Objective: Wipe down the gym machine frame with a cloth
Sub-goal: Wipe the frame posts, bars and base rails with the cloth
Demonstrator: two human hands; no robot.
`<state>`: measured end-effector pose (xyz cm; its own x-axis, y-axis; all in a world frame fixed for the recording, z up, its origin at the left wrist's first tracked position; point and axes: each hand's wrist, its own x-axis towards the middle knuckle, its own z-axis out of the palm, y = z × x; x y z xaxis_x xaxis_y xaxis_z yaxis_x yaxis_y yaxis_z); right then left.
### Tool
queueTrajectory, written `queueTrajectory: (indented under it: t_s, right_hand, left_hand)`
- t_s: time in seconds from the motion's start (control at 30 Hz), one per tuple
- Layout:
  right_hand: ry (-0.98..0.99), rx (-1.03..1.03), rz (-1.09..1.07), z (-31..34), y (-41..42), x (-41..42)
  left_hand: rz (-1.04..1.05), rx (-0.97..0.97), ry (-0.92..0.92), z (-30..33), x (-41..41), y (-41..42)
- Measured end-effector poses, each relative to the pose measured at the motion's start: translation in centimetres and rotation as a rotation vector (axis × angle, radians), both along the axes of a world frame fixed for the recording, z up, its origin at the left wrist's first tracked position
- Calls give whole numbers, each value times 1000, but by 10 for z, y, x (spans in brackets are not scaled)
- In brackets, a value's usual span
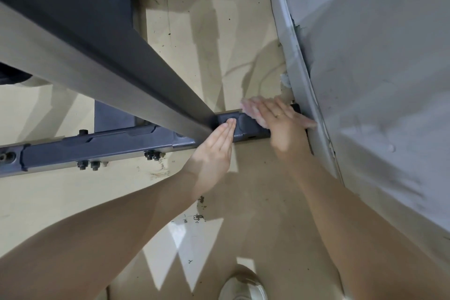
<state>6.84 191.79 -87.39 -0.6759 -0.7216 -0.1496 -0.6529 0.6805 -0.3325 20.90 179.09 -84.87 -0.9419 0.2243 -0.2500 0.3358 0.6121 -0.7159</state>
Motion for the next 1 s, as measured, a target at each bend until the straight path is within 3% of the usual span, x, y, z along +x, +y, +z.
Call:
queueTrajectory:
  t_s: [0.07, 0.1, 0.17, 0.3, 0.37, 0.5, 0.57, 0.67, 0.83, 0.93, 0.97, 1.0]
  right_hand:
    - [10, -54, -187, -4, 7, 4]
    - [2, 19, -244, -3, 2, 8]
    - [-58, 115, -220, -6, -14, 26]
    - [54, -64, 20, -7, -15, 38]
    - [221, -72, -30, -18, 3, 27]
    - [180, -159, -169, -23, -14, 64]
    - [165, -195, -107, -26, -20, 78]
    - [242, -88, 33, -21, 8, 40]
    - [195, 58, -279, -2, 29, 22]
    - [54, -38, -293, 23, 0, 48]
    - [47, -154, -394, 26, -19, 64]
    - [-106, -199, -508, 31, -25, 81]
  left_hand:
    - [-3, 6, -16, -1, 0, -2]
    - [-4, 24, 13, -2, 0, -5]
    - [-14, 36, 35, -3, 1, -10]
    - [-47, -6, 22, -5, 2, -11]
    - [-36, -45, -32, -5, 1, -8]
    - [9, 21, 3, -10, 0, -9]
    - [11, -6, -41, -5, 0, -10]
    - [41, -11, -157, 5, -2, -8]
    - [96, 57, -213, 10, 1, -5]
    - [85, 97, -217, 11, 8, -6]
    - [83, 167, -201, 6, 12, -9]
    - [58, 290, -139, 0, 17, -13]
